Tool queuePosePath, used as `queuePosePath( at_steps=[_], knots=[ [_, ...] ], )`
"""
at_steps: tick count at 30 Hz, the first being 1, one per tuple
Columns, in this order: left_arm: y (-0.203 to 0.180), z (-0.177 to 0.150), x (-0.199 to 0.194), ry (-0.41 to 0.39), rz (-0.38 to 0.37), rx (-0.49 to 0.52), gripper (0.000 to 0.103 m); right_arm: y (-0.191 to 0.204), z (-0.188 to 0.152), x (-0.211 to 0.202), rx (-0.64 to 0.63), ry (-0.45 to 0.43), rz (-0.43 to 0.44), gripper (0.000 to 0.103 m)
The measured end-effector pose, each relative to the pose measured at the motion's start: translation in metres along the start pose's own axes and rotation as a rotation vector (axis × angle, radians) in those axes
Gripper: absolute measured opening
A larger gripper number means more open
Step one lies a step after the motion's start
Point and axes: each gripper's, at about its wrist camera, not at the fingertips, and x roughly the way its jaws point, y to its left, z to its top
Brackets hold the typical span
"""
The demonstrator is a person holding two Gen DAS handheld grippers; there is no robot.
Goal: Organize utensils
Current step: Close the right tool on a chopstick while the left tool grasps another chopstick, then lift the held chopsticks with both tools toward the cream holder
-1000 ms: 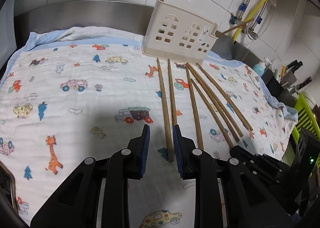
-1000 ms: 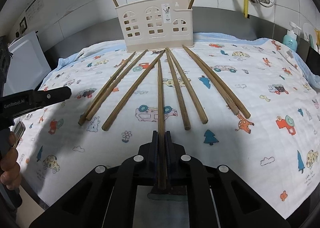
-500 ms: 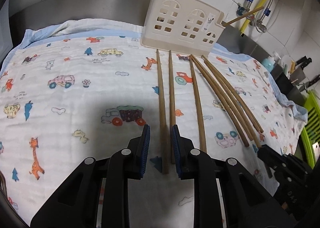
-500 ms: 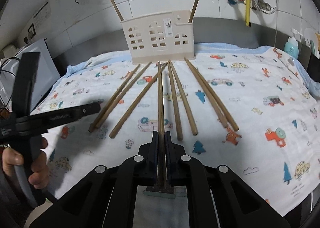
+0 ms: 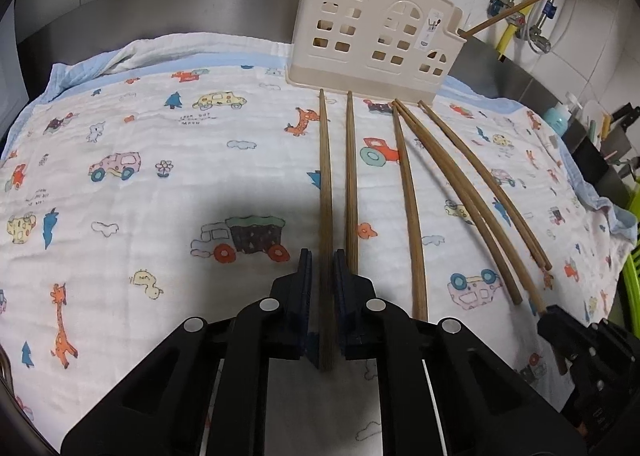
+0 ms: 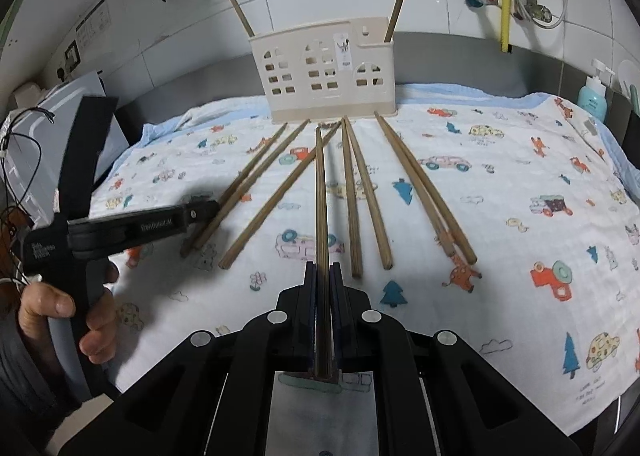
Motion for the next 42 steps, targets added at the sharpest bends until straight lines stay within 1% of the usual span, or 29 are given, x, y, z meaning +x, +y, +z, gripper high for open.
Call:
queuePosePath(
  at_steps=[4,9,12,24,31,34,36,39,42],
  knots=[
    [-0.004,0.001,0.002,0.002,0.021,0.018,0.010,-0.001,-0.005,0.008,0.010,0.015,-0.003,0.007],
    [-0.004,0.000,0.002,-0.004,0.023,0.023,0.012,-0.002,-0.011,0.014,0.014,0.028,-0.007,0.007],
    [-0.006,-0.001,0.002,-0.006,0.026,0.043,0.012,-0.002,-0.013,0.014,0.017,0.031,-0.007,0.007],
    [-0.004,0.003,0.004,0.010,0.003,0.043,0.010,-0.002,-0.017,0.011,0.022,0.022,-0.007,0.008],
    [-0.007,0.004,0.006,0.020,0.008,0.070,0.010,-0.003,-0.018,0.012,0.025,0.018,0.003,0.007],
    [-0.004,0.007,0.006,0.031,0.004,0.048,0.006,-0.005,-0.017,0.010,0.031,0.020,0.010,0.007],
    [-0.001,0.008,0.006,0.039,-0.007,0.028,0.005,-0.004,-0.015,0.007,0.028,0.014,0.012,0.007],
    [-0.001,0.008,0.002,0.042,-0.016,0.026,0.005,-0.002,-0.010,-0.003,0.008,-0.010,0.006,0.007],
    [-0.004,0.008,-0.008,0.017,-0.026,0.040,0.005,0.000,-0.001,-0.015,-0.008,-0.045,0.006,0.007]
  ],
)
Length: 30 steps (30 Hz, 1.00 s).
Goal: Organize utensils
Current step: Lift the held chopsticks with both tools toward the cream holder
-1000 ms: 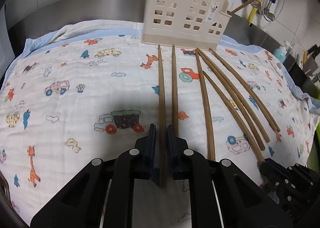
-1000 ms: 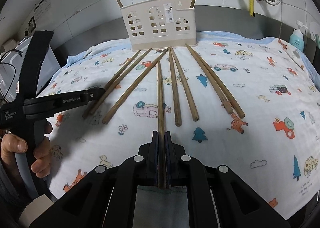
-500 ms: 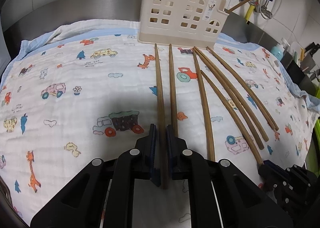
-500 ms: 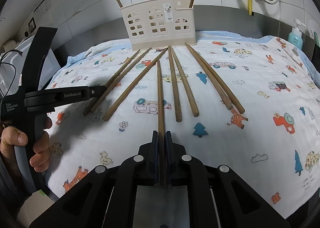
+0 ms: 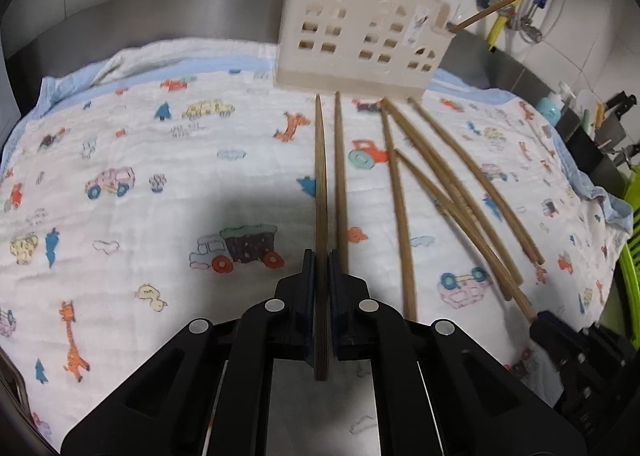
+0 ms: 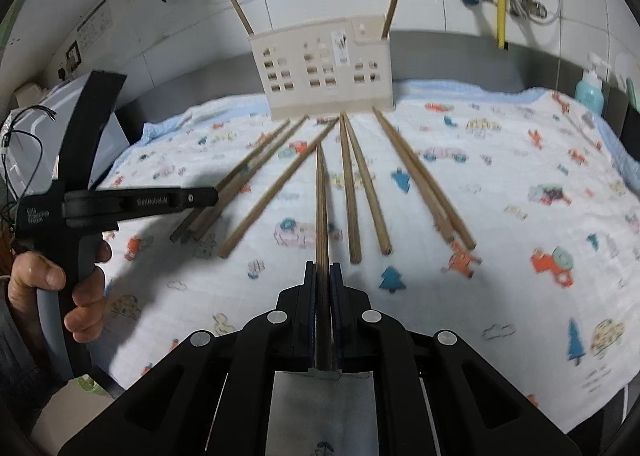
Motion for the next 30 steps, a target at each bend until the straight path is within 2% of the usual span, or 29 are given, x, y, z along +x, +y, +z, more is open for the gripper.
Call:
queuePosePath(
  at_steps=[11,21,30],
  knots=[
    [-0.015,0.023,-0.049,-0.142,-0.059,0.055,0.005,0.006,0.063,-0.033,-0.078,-0.137,0.037,0.007],
    [-0.017,0.053,-0.070,-0.193,-0.054,0.101,0.005,0.001,0.126,-0.022,-0.127,-0.125,0.106,0.007],
    [-0.017,0.089,-0.088,-0.218,-0.058,0.142,0.005,-0.006,0.187,-0.036,-0.183,-0.125,0.142,0.007]
  ],
)
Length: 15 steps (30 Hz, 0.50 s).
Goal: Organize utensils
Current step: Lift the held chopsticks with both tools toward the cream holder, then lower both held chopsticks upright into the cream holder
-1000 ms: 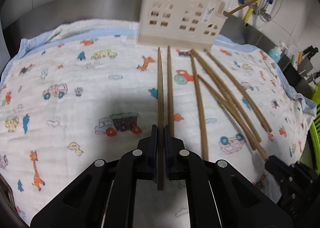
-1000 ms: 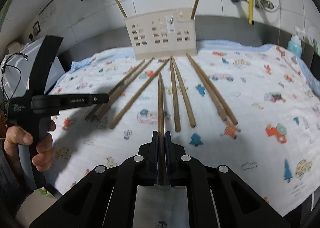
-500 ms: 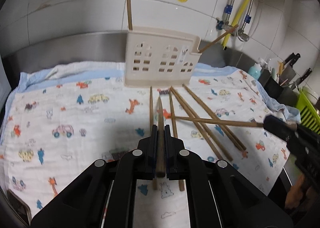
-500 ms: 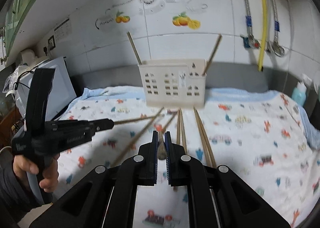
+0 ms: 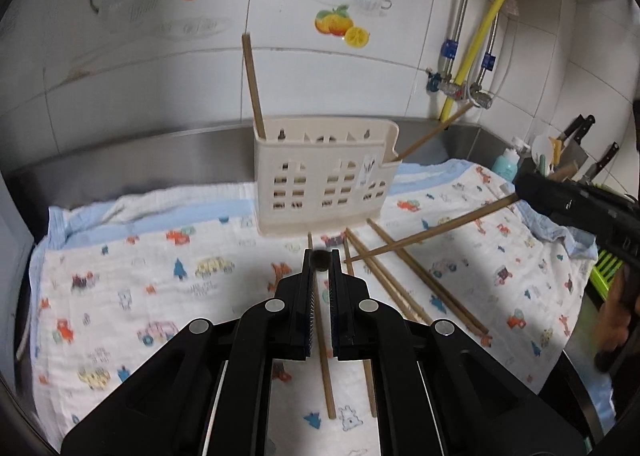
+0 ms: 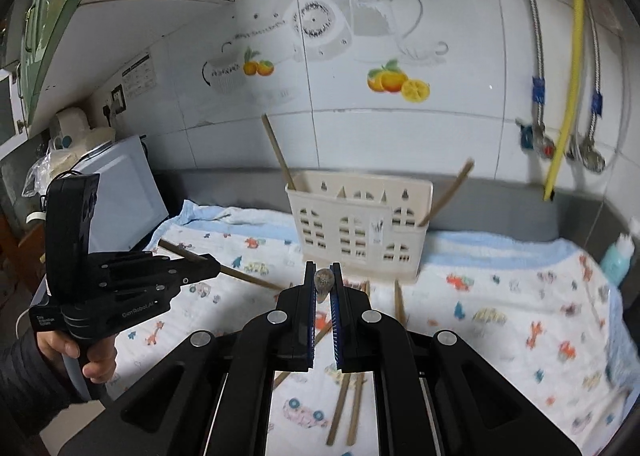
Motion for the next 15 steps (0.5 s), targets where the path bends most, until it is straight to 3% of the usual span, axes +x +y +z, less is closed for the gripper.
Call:
queuePosePath(
  at_steps=[15],
  knots=[
    [-0.006,0.066,-0.023,-0.074,-0.004,0.059,0.005,-0.041,0.090,-0.027,-0.083,-0.021,-0.099,0.007]
  ],
)
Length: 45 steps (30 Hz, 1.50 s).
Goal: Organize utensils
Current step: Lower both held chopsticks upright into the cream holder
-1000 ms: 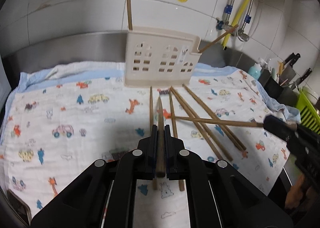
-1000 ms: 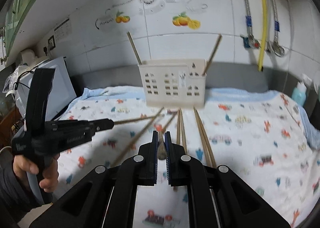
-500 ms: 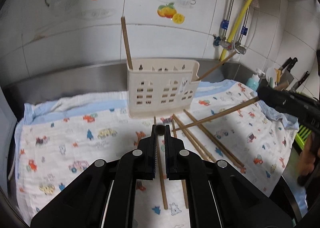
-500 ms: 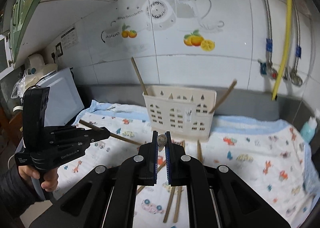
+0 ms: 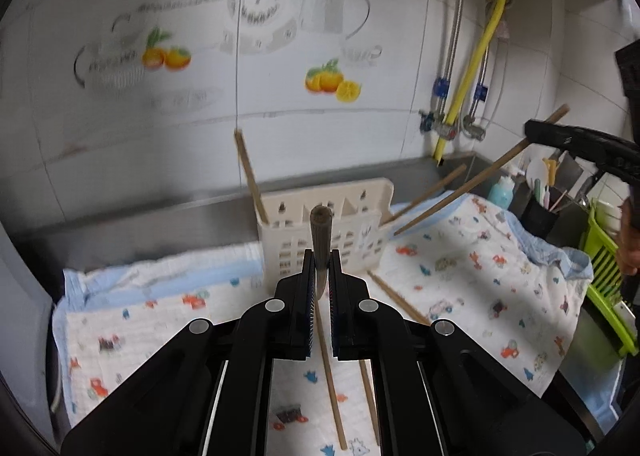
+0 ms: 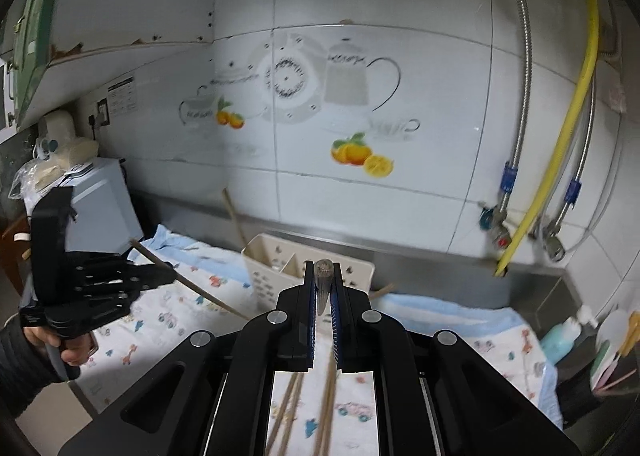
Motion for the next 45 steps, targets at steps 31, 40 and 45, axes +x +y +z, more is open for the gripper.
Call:
queuePosePath(
  at_steps=[31,40,45],
  knots=[
    [0.030,0.079,0.055,-0.032,0.097,-0.064,0.005,-0.023,0.005,0.106,0.011,0.140,-0.019,0.007],
    [0.033,0.071,0.071,0.003,0.104,-0.070,0.006,-0.025,0.003,0.108,0.016,0.136,-0.025,0.008],
    [0.031,0.074,0.067,-0.013,0.116,-0.062,0.007,-0.026,0.005,0.101,0.025,0.117,-0.023,0.016]
  ],
)
